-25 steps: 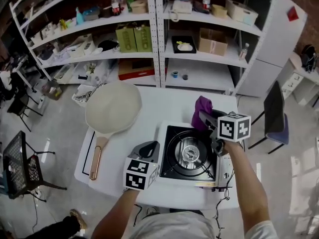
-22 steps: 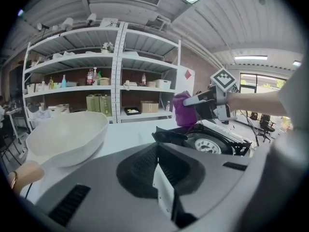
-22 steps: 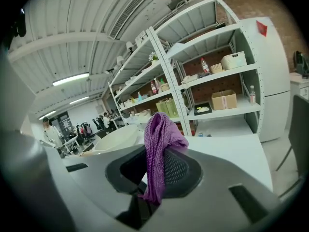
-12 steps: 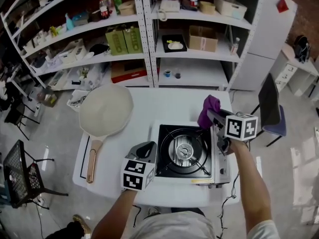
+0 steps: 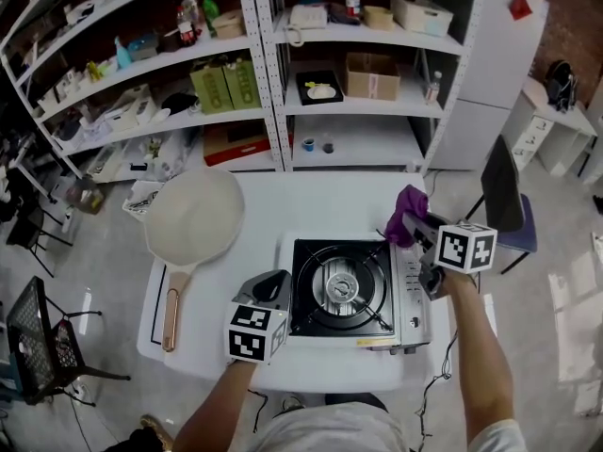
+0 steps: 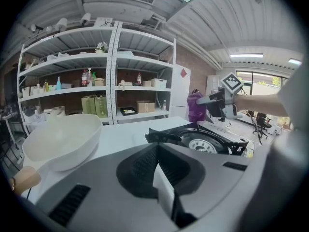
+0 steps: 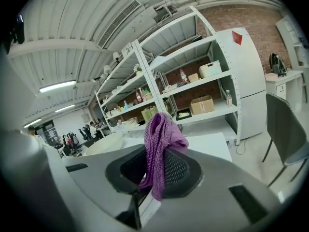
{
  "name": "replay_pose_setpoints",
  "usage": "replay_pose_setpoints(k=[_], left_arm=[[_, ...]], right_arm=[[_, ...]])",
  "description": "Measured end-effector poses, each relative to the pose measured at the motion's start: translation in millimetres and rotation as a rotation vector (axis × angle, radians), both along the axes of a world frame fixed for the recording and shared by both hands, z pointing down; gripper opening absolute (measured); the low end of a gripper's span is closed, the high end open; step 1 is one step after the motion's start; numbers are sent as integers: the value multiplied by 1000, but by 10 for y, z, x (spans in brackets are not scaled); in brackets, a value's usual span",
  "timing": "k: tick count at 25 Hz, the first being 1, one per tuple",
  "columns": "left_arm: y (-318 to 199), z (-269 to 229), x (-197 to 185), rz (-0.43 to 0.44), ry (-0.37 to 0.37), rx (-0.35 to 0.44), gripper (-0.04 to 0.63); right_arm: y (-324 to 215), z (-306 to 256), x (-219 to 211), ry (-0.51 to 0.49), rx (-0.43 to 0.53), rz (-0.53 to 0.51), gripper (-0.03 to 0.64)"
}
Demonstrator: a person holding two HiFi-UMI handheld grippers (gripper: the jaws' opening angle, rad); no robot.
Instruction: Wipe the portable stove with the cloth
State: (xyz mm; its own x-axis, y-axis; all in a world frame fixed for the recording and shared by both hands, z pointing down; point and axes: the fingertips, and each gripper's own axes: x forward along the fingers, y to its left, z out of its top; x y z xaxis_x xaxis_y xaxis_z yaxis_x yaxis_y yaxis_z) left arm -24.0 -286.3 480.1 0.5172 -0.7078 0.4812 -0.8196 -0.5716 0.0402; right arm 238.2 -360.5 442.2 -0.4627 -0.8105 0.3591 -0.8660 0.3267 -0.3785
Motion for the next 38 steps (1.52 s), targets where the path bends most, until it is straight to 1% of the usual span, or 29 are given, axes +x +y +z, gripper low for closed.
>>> replay_pose_setpoints(k=[4, 9, 16, 22, 26, 30, 33, 38], left_arm=[[17, -113, 42, 15, 1, 22, 4], [65, -270, 50, 30, 14, 60, 5], [193, -451, -12, 54, 21, 100, 3], [319, -554, -92, 78, 24, 127, 3], [369, -600, -142, 76, 52, 131, 3], [417, -610, -160, 100, 39, 139, 3], [440, -614, -175, 106, 47, 137, 3], [462, -613, -167, 121, 38, 136, 3]], right_arm=[[159, -222, -114, 10, 59, -14, 63], [456, -547, -259, 34, 158, 15, 63], [966, -742, -522, 157, 234, 58, 63], [1357, -763, -706, 193, 263, 114, 63], [1540, -738, -827, 214, 276, 141, 61], [1627, -719, -912, 244, 275, 152, 61], [1673, -727, -937, 240, 275, 162, 61], [1728, -717, -908, 252, 266, 176, 61]])
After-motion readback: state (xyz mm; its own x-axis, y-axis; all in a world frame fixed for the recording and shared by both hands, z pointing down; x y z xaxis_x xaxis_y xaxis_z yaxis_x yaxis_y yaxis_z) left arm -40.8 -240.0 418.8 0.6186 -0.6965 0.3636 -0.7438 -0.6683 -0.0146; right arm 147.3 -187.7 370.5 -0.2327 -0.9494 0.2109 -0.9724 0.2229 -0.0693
